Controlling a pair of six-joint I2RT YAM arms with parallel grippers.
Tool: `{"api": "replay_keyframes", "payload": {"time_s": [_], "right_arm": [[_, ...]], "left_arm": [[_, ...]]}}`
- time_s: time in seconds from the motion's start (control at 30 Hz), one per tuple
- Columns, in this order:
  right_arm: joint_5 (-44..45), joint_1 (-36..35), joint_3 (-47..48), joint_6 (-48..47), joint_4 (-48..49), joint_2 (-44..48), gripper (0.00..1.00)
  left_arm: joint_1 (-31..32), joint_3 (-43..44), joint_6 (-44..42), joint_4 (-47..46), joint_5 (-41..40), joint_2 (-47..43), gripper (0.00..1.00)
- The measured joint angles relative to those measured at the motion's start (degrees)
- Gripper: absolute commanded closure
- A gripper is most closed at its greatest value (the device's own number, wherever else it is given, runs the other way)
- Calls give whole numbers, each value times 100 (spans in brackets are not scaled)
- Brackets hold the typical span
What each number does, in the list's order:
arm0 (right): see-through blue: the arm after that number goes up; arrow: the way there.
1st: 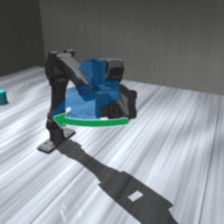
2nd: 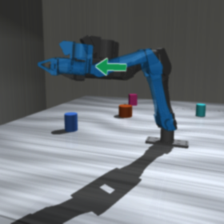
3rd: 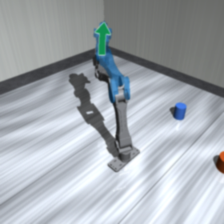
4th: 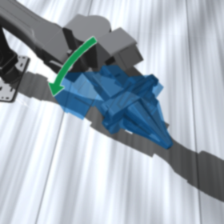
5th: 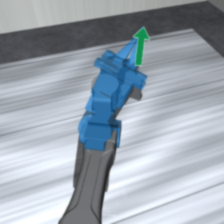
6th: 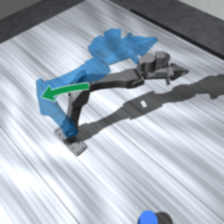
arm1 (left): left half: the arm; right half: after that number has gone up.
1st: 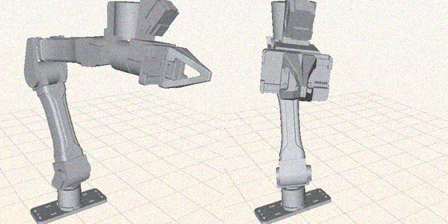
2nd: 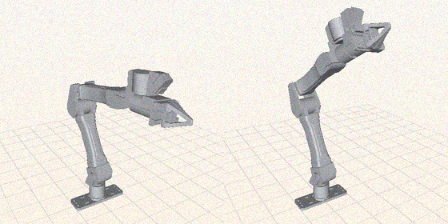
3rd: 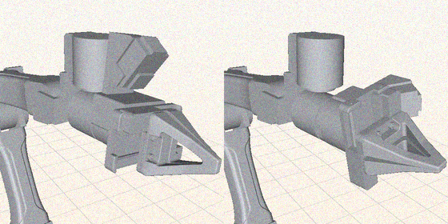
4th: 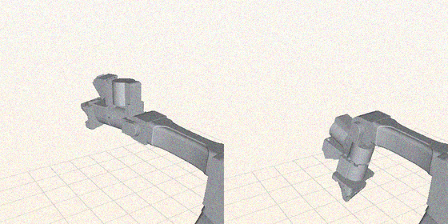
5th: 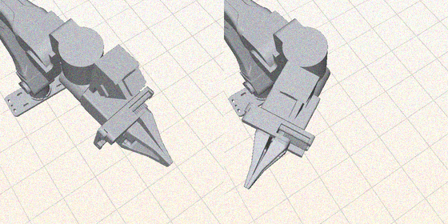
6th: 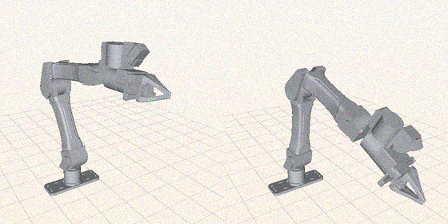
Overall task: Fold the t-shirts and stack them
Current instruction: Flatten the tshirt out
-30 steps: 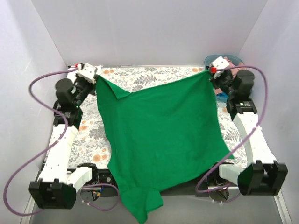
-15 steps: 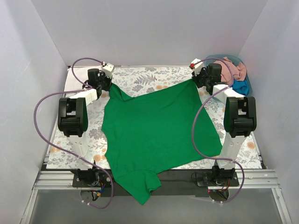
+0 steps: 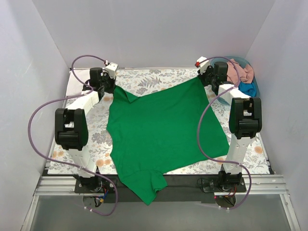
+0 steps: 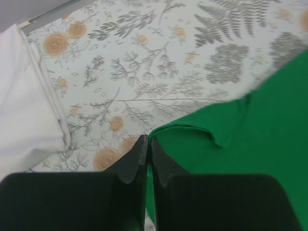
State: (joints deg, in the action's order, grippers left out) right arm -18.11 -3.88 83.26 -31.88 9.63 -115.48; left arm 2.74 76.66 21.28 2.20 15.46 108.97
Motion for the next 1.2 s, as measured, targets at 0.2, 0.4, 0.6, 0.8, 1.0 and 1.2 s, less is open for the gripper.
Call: {"api": "replay_keyframes", "payload": {"time_s": [0.2,0.4,0.6,0.8,1.0,1.2], "right_arm": [[-7,2,-35,-68,0,15,99],[-74,57,-258,-181,0,212,99],[-289,273,-673,-337,-9,660,99],[-501,501,-1078,-643,-13,997,99],[-612,525,-1193,-820,-105,1005,99],[-654,527,-1235,-1056,-348,1169,99]], "left_arm": [[695,-367,286,973,-151,-1460,100],[1534,-584,678,1982,-415,-2280,100],[1655,-863,1045,2894,-350,-2420,100],[1705,-1615,1178,3593,59,-2778,100],[1735,-1563,1331,3880,59,-3182,100],[1735,-1193,1279,4188,153,-3187,100]]}}
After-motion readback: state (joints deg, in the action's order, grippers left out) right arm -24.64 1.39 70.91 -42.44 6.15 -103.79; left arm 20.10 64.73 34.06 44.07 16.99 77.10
